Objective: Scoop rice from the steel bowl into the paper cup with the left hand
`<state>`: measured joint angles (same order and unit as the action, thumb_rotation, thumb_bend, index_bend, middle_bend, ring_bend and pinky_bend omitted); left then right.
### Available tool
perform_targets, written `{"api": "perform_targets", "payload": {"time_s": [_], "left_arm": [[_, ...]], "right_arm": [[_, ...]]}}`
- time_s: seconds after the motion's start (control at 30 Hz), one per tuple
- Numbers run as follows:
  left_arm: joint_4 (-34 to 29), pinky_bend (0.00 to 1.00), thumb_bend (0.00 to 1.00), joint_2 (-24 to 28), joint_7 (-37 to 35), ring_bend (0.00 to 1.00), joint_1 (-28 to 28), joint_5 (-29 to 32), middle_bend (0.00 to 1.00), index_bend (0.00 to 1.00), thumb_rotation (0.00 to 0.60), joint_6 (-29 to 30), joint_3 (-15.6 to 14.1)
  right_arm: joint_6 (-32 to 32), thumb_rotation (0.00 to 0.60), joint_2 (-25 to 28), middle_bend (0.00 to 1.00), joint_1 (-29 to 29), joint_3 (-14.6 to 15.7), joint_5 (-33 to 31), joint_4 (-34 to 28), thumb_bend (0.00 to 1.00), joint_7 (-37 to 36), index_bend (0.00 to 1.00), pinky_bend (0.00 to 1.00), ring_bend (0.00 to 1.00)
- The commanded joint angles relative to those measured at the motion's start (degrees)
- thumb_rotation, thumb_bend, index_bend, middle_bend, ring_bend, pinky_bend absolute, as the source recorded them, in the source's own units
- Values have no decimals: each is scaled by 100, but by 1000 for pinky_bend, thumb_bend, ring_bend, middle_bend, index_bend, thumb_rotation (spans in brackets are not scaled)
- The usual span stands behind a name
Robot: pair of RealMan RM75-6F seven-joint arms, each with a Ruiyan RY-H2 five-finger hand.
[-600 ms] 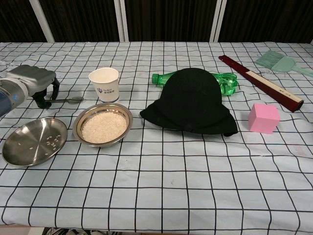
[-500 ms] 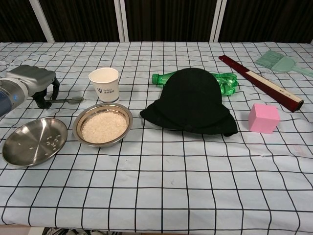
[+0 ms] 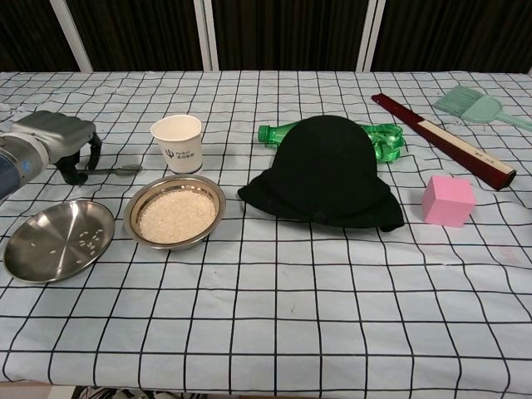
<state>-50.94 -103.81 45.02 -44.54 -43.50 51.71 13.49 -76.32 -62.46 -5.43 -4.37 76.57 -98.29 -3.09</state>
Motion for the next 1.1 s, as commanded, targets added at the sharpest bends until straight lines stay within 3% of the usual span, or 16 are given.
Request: {"api": "perform_targets", "payload": {"time_s": [0.03, 0.67, 1.1], "left_arm": [[-3, 1000, 380, -1, -3, 1000, -3, -3, 1000, 522, 600, 2, 2], [-98, 1000, 408, 18, -44, 1000, 19, -112, 1000, 576, 600, 95, -23], [-976, 1000, 468, 440, 0, 1000, 83, -370, 1000, 637, 600, 547, -12]], "right_arm": [[2, 600, 0, 0, -1, 1, 2, 1, 183, 4, 0, 174, 0], [2, 600, 5, 0, 2, 4, 5, -6, 182, -8, 0, 174, 0], [-2, 600, 13, 0, 6, 3, 12, -17, 184, -42, 0, 174, 0]]}}
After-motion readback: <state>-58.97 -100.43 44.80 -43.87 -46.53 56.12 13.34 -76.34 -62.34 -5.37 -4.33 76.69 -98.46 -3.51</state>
